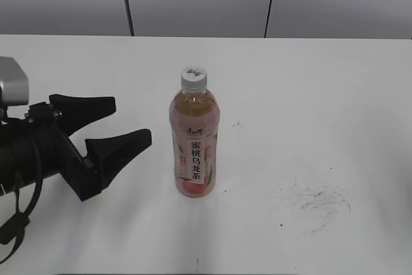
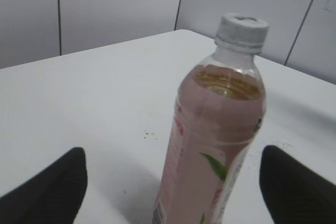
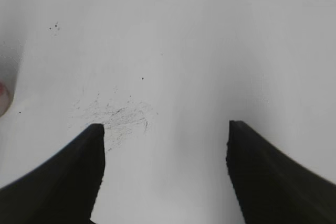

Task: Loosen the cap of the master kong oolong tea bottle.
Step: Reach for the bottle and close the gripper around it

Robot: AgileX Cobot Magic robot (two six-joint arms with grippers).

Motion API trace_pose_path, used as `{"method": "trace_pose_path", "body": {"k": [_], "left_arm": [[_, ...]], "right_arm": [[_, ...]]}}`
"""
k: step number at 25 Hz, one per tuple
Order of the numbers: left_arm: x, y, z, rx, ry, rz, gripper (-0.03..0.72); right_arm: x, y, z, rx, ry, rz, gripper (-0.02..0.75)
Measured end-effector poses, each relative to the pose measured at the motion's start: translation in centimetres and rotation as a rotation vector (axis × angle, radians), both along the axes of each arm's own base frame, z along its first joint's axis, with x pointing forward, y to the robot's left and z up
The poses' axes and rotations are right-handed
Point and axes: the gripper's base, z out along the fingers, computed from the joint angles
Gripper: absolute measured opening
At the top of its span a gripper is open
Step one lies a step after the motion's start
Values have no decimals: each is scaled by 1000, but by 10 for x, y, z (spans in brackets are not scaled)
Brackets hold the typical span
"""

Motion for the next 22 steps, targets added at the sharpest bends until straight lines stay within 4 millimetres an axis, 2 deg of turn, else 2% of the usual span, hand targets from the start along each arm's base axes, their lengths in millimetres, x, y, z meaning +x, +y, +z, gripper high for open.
{"method": "trace_pose_path", "body": {"k": [4, 12, 17, 22], "left_arm": [[-4, -3, 1, -1, -12, -50, 627], [-6, -7, -1, 4, -12, -89, 624], [6, -26, -7, 4, -7, -154, 607], [20, -49, -19, 7, 4, -216, 596]], "right_arm": [[0, 0, 0, 0, 0, 0, 544], [0, 0, 1, -2, -1, 1, 544], [2, 0, 19, -71, -63, 72, 544], [10, 10, 32, -137, -51, 247, 544]]}}
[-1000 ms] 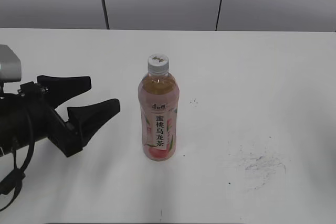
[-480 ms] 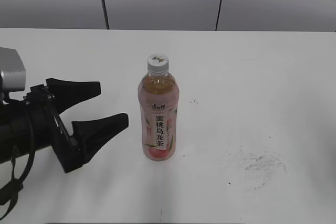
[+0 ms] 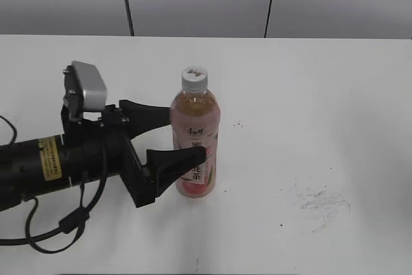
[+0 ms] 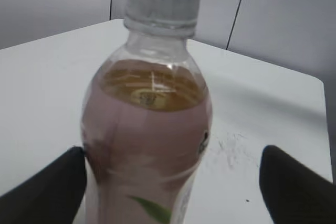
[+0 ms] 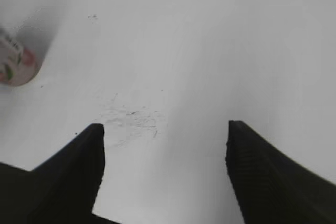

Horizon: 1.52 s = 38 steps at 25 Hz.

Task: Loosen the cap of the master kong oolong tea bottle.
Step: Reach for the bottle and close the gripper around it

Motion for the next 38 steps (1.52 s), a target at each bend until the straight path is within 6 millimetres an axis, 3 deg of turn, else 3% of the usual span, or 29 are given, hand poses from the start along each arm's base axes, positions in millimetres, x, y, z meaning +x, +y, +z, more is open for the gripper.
{"method": "trace_pose_path", "body": {"k": [8, 15, 23, 29, 38], "left_arm": [[18, -16, -6, -5, -16, -24, 594], [29, -23, 4, -31, -68, -33, 592], [27, -31, 5, -32, -71, -60, 592], [28, -38, 3, -7, -51, -30, 592], [39, -42, 9, 5, -76, -9, 577]], "right_arm": [[41, 39, 15, -54, 80, 343, 544], [90, 99, 14, -89, 196, 571, 512], [126, 165, 19, -99, 208, 711, 501], [144, 183, 18, -36, 208, 700, 501], [152, 195, 13, -4, 228, 704, 501]]}}
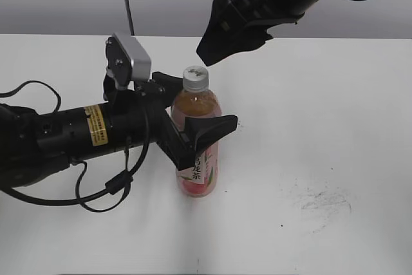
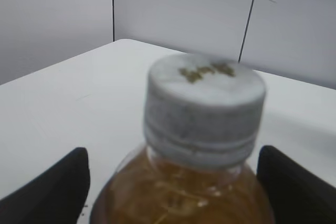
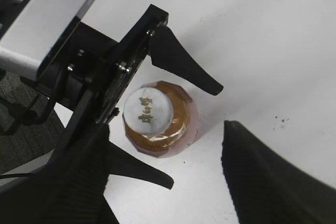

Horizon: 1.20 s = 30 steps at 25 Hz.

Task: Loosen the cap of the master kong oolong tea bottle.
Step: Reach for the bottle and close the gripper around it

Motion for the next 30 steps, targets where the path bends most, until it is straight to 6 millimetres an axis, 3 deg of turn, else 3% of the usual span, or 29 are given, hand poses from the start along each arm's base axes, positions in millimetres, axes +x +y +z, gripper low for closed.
{"method": "trace_pose_path", "body": {"k": [9, 30], "left_arm": [[1, -1, -33, 59, 86, -9, 543], [-2, -3, -28, 4, 39, -48, 442]], "right_arm": [[0, 0, 0, 4, 4, -4, 501], [0, 0, 0, 5, 5, -5, 498]]}}
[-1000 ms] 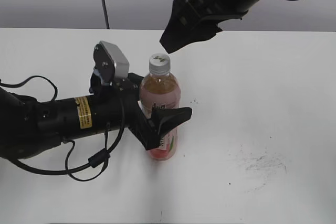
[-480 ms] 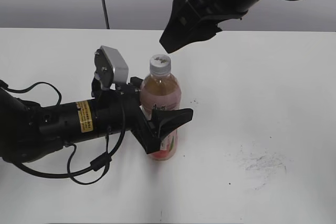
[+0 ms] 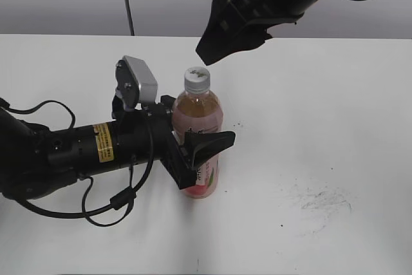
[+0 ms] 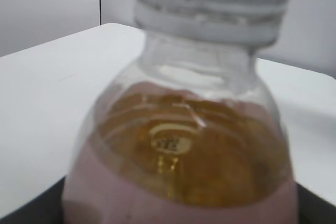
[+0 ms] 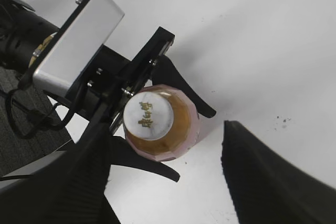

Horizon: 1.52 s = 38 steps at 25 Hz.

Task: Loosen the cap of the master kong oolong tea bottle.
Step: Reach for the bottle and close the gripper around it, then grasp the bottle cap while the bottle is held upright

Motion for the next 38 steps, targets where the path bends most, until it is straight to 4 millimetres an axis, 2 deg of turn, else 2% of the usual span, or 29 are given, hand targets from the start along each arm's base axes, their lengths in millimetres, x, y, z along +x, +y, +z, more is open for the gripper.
{"method": "trace_pose_path", "body": {"k": [6, 10, 14, 16, 19, 22, 27, 34, 38], "left_arm": [[0, 0, 0, 0, -1, 2, 442], [1, 0, 0, -1, 0, 5, 442], [1, 0, 0, -1, 0, 6, 442], [1, 0, 0, -2, 0, 6, 442], [1, 0, 0, -2, 0, 6, 442], [1, 0, 0, -2, 0, 6, 442], [1, 0, 0, -2, 0, 6, 442], [1, 0, 0, -2, 0, 6, 442], [1, 0, 0, -2, 0, 6, 442]], "right_arm": [[1, 0, 3, -40, 17, 32, 404], [4, 6, 6, -109, 64, 86, 377], [3, 23, 4, -175, 87, 100, 379], [0, 35, 3, -222, 82, 95, 405], [-1, 52, 5, -259, 69, 23, 453], [3, 63, 4, -237, 108, -74, 462], [10, 69, -1, -211, 169, -198, 458], [11, 69, -1, -198, 199, -251, 449], [8, 68, -14, -228, 236, -253, 448]]}}
